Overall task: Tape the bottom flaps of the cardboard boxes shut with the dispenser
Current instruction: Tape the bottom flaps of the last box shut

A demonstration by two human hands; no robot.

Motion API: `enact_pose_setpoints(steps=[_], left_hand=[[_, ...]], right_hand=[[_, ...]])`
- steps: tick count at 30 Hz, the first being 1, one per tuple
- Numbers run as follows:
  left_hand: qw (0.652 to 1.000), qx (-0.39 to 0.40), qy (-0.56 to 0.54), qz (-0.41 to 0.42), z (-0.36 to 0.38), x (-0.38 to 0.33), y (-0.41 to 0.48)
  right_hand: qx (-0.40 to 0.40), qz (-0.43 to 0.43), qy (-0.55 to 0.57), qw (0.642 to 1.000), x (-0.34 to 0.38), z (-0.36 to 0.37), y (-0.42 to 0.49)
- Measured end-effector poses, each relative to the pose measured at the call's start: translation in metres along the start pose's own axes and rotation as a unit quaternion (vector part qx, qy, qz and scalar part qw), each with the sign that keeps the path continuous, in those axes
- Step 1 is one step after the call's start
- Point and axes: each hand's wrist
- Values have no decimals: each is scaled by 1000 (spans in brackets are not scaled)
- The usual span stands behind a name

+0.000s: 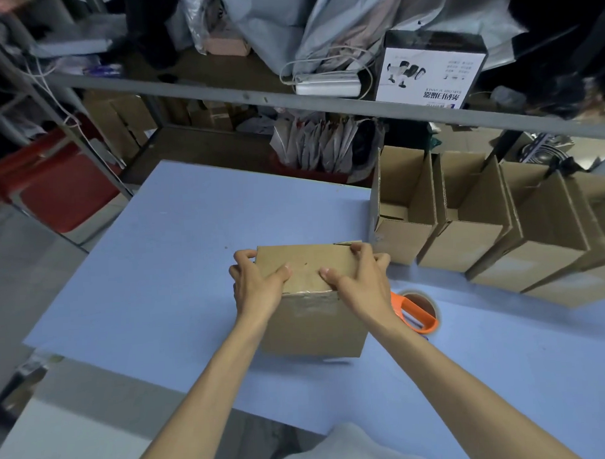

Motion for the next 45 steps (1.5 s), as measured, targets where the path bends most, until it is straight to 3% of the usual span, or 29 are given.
enact_pose_setpoints(steps=[3,5,6,10,13,15,18,23,27,30,33,39,43,45], left_hand=[[997,-25,25,63,-1,-3,10],[979,-61,46,188,-1,-5,9],[967,-62,49,244,-2,-6,8],[909,15,92,406,-7,3,6],[869,-11,160,468,-8,10,8],[865,-34,180,467,-6,8,10],[892,-23,155,424,-4,2,14],[912,91,102,387,-8,10,23],[915,123,108,369,-14,6,30],[933,120,58,334,-16,-2,30],[928,118,77,345,-15,1,30],[922,144,128,336,-16,3,30],[938,102,68,325,-11,3,31],[946,65,46,313,-6,4,27]], right_hand=[[-106,-201,-122,966,2,0,0],[-89,-357,-142,919,4,1,0],[-72,-392,-144,906,5,2,0],[-99,-384,-117,910,8,3,8],[-109,-394,-121,905,9,4,14],[-101,-398,-122,904,10,7,16],[-78,-383,-106,914,5,5,25],[31,-393,-204,896,-8,-13,38],[90,-368,-245,893,5,-19,43],[19,-331,-165,929,16,-8,38],[-58,-342,-198,917,10,6,32],[-2,-368,-314,875,5,0,34],[-15,-368,-192,910,15,-3,34],[-53,-401,-162,900,18,0,32]])
Point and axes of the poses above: each hand's wrist, its own y-axis towards the middle knuckle, its own z-axis out of the palm, x = y × z, and after that the axes turned 9 degrees about z, right-handed
